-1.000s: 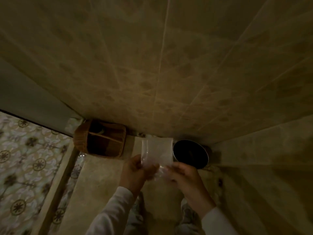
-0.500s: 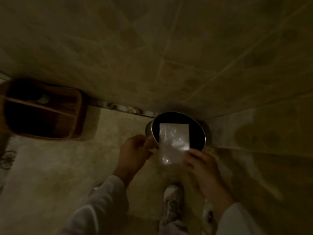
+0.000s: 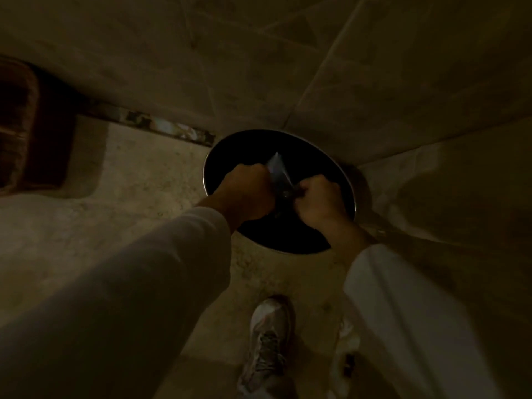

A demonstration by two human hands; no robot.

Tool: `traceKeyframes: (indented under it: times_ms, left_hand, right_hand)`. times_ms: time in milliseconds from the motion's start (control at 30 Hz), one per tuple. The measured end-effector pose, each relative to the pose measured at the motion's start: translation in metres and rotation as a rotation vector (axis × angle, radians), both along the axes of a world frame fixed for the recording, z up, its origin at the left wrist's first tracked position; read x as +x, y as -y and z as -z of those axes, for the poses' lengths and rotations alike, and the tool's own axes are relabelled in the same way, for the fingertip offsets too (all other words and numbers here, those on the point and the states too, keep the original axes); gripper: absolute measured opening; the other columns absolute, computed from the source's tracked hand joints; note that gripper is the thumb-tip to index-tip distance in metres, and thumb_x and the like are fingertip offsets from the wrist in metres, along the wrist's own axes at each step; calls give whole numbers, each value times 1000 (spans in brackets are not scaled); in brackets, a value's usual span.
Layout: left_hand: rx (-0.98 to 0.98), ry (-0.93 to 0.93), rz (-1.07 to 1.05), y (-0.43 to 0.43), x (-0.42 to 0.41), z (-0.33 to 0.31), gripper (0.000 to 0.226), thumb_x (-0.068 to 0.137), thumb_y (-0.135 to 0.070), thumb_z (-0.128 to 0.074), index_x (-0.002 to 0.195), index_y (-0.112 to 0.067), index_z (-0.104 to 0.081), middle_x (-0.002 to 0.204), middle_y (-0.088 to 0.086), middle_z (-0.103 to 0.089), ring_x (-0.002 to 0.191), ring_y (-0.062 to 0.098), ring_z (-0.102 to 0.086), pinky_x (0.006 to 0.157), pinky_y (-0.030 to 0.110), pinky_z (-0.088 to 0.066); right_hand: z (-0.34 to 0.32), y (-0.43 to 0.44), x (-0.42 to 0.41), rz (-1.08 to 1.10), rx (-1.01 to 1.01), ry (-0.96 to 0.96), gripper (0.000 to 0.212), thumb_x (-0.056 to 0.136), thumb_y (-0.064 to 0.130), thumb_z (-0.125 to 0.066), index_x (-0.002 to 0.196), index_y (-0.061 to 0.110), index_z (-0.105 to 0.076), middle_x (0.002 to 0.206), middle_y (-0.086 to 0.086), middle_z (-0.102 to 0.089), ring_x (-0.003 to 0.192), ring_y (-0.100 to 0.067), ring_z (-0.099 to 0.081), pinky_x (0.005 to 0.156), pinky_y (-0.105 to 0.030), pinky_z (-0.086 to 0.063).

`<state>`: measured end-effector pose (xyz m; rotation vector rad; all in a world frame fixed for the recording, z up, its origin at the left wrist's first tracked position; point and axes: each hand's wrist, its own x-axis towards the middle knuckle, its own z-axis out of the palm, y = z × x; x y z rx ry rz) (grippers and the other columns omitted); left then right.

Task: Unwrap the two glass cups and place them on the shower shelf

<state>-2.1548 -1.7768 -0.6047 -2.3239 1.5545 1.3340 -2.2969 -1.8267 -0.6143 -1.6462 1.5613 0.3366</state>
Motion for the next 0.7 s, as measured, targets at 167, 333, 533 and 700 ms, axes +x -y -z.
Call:
traceKeyframes:
  times_ms: [167,333,533,700]
  left_hand:
    - [32,23,75,-7,5,20,17,90,-16,-51,97,-8,-64,101,16,-68,84,34,-62,66,34,-39]
    - [2,-26,-8,-11,9,0,22,89,-12,-52,102,-7,-69,98,16,-69,92,38,-63,70,35,-45]
    - [-141,-41,-34,-5,23,-52,21,92,-9,-49,98,-3,-69,94,18,-69,87,38,-63,72,41,-50]
    - [-292,32,-25,-6,40,-99,23,93,-21,-56,96,-5,-71,92,15,-68,84,35,-63,71,42,-52]
  right_hand:
    - [33,0,15,491,105,42,36,96,19,-48,122,3,-66,106,-16,-68,100,-40,-64,94,-43,-48]
    - [22,-10,3,127,0,-158,32,103,15,-49,126,-4,-61,130,-28,-61,120,-45,-58,89,-41,-48]
    - [-31,-11,-10,-38,-166,-136,25,99,20,-52,101,5,-72,103,-24,-72,101,-43,-66,80,-38,-53]
    - [-89,-19,1,-10,-394,-73,37,106,33,-49,96,1,-67,91,-24,-70,89,-40,-67,66,-32,-40]
